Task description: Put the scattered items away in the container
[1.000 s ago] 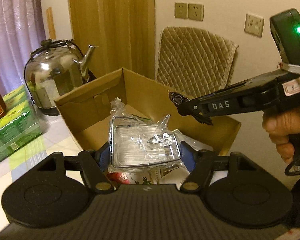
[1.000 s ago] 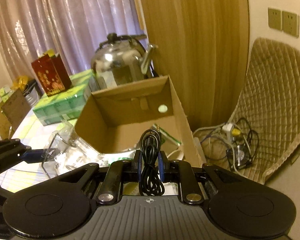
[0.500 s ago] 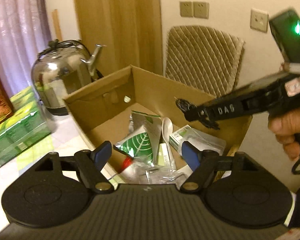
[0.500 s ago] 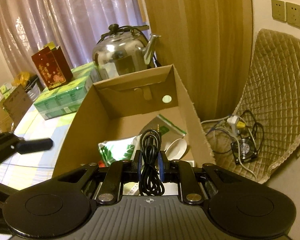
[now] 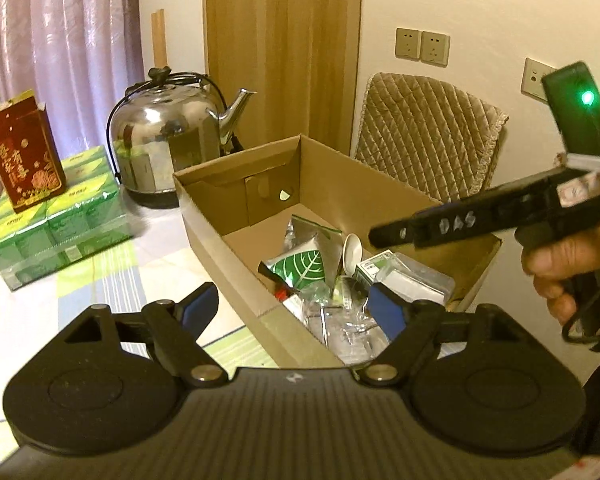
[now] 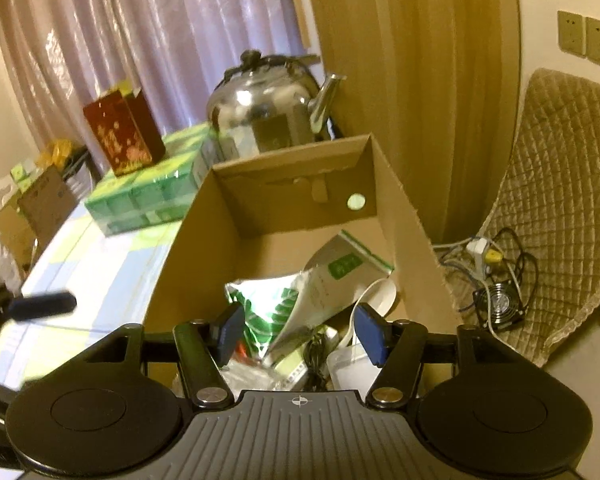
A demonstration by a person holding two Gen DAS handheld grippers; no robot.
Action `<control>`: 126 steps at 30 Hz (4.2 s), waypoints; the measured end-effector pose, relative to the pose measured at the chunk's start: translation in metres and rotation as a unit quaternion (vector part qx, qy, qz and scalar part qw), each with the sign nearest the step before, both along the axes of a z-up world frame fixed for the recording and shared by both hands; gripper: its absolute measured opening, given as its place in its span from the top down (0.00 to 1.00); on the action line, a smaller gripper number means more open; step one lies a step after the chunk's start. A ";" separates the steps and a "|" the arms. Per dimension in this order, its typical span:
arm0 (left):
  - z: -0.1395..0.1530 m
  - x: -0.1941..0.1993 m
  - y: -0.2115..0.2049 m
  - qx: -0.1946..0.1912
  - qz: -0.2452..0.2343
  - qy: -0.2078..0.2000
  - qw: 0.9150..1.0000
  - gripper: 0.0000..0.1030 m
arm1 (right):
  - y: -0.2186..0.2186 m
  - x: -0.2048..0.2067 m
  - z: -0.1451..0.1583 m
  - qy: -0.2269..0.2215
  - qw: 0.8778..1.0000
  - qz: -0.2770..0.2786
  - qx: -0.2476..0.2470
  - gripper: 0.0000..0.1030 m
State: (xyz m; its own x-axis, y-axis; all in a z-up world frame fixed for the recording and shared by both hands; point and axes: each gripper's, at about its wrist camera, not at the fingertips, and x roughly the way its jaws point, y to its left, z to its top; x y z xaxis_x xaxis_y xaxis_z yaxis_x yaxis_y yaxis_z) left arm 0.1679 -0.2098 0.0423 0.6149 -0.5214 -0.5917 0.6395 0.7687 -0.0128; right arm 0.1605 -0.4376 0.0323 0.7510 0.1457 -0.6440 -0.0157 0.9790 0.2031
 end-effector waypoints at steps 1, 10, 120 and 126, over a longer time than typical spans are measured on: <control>0.000 -0.001 0.001 -0.003 0.003 0.003 1.000 0.23 | -0.001 -0.002 0.003 -0.003 1.000 -0.003 0.000 0.44; -0.002 -0.019 0.013 -0.027 0.035 0.038 0.998 0.14 | -0.011 -0.044 0.015 -0.025 0.999 -0.036 0.029 0.34; 0.007 -0.153 0.021 -0.042 0.156 0.119 0.980 0.01 | 0.020 -0.207 0.043 -0.003 0.999 -0.027 -0.038 0.02; 0.004 -0.154 0.021 -0.041 0.153 0.113 0.981 0.01 | 0.022 -0.207 0.041 0.000 0.999 -0.027 -0.039 0.02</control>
